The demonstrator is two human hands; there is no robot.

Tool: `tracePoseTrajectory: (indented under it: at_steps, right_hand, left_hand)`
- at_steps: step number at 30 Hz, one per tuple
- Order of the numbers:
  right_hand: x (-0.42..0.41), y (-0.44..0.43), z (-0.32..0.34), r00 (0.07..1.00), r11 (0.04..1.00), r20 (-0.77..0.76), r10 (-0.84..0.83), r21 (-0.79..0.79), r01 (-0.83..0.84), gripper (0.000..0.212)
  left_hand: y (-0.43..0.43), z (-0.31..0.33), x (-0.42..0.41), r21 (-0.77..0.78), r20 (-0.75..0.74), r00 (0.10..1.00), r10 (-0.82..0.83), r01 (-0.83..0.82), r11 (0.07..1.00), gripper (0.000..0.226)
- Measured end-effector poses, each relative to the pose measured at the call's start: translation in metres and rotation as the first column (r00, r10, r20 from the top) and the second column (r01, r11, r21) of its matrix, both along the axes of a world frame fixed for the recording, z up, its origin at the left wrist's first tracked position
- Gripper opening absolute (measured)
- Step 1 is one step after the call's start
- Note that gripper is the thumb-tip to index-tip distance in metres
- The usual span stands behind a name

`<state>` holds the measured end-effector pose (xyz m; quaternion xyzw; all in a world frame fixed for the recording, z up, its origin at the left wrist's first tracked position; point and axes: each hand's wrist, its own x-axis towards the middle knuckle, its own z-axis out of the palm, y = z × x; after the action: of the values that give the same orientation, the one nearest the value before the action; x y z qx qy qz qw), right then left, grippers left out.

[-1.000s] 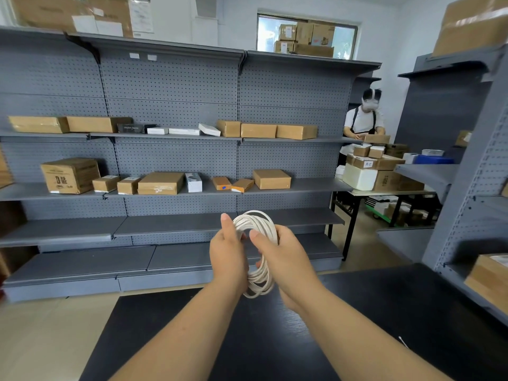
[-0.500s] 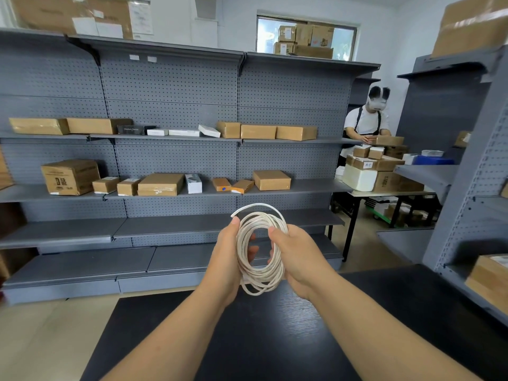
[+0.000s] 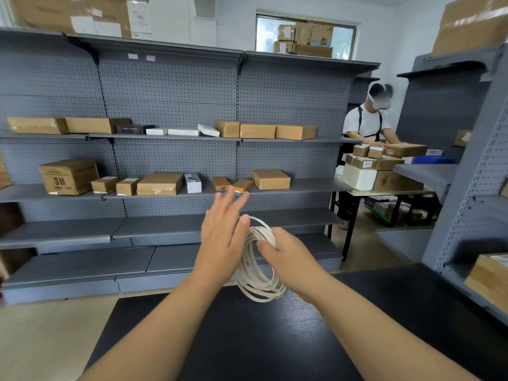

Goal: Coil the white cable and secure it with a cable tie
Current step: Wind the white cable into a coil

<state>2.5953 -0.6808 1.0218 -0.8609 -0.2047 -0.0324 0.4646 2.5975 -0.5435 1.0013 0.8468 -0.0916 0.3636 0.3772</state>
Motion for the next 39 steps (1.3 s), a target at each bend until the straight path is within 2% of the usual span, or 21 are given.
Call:
tracePoseTrajectory:
  at_steps: [2, 6, 8, 10, 12, 14, 21, 26, 29, 32, 34, 39]
  right_hand:
    - [0.0, -0.002, 0.003, 1.0, 0.999, 0.003, 0.008, -0.031, -0.008, 0.022]
    - [0.0, -0.003, 0.008, 1.0, 1.0, -0.017, -0.004, 0.021, 0.004, 0.021]
    - [0.001, -0.003, 0.008, 1.0, 0.999, -0.013, -0.015, 0.032, 0.015, 0.021]
    - [0.002, -0.002, 0.008, 0.999, 0.998, -0.005, -0.047, 0.032, 0.047, 0.021]
    - [0.003, -0.001, 0.007, 0.997, 0.997, -0.011, -0.076, 0.031, 0.076, 0.02]
    - [0.005, -0.002, 0.006, 0.996, 0.995, -0.027, -0.091, 0.029, 0.092, 0.017]
    - [0.013, -0.002, -0.002, 0.976, 0.986, -0.206, -0.071, 0.133, 0.099, 0.019]
    - [0.019, 0.004, -0.009, 0.949, 0.985, -0.305, -0.079, 0.123, 0.122, 0.02]
    - [0.021, 0.006, -0.008, 0.933, 0.983, -0.344, -0.103, 0.109, 0.148, 0.016]
    - [0.024, 0.011, -0.01, 0.906, 0.974, -0.413, -0.096, 0.148, 0.171, 0.026]
    - [0.024, 0.015, -0.01, 0.884, 0.959, -0.461, -0.076, 0.208, 0.191, 0.03]
    - [0.021, 0.022, -0.008, 0.878, 0.954, -0.475, -0.067, 0.229, 0.196, 0.028]
  left_hand:
    - [0.004, -0.003, 0.0, 0.013, -0.097, 0.994, -0.056, 0.057, 0.998, 0.058]
    - [-0.002, -0.014, -0.006, -0.226, -0.159, 0.949, -0.271, 0.232, 0.946, 0.049]
    - [-0.007, -0.019, -0.01, -0.283, -0.186, 0.929, -0.319, 0.26, 0.923, 0.054]
    - [-0.01, -0.021, -0.014, -0.303, -0.217, 0.911, -0.35, 0.278, 0.912, 0.071]
    - [-0.014, -0.023, -0.017, -0.283, -0.278, 0.895, -0.347, 0.269, 0.921, 0.098]
    - [-0.017, -0.026, -0.018, -0.258, -0.357, 0.876, -0.324, 0.241, 0.936, 0.114]
    - [-0.016, -0.029, -0.016, -0.123, -0.55, 0.796, -0.251, 0.22, 0.968, 0.146]
    - [-0.025, -0.029, -0.018, -0.033, -0.573, 0.804, -0.156, 0.168, 0.985, 0.152]
    - [-0.029, -0.029, -0.017, -0.057, -0.574, 0.802, -0.165, 0.162, 0.985, 0.152]
    - [-0.031, -0.03, -0.017, -0.076, -0.573, 0.801, -0.174, 0.159, 0.984, 0.151]
    - [-0.033, -0.032, -0.017, -0.109, -0.55, 0.812, -0.196, 0.163, 0.981, 0.147]
    - [-0.033, -0.041, -0.016, -0.234, -0.462, 0.85, -0.254, 0.159, 0.959, 0.131]
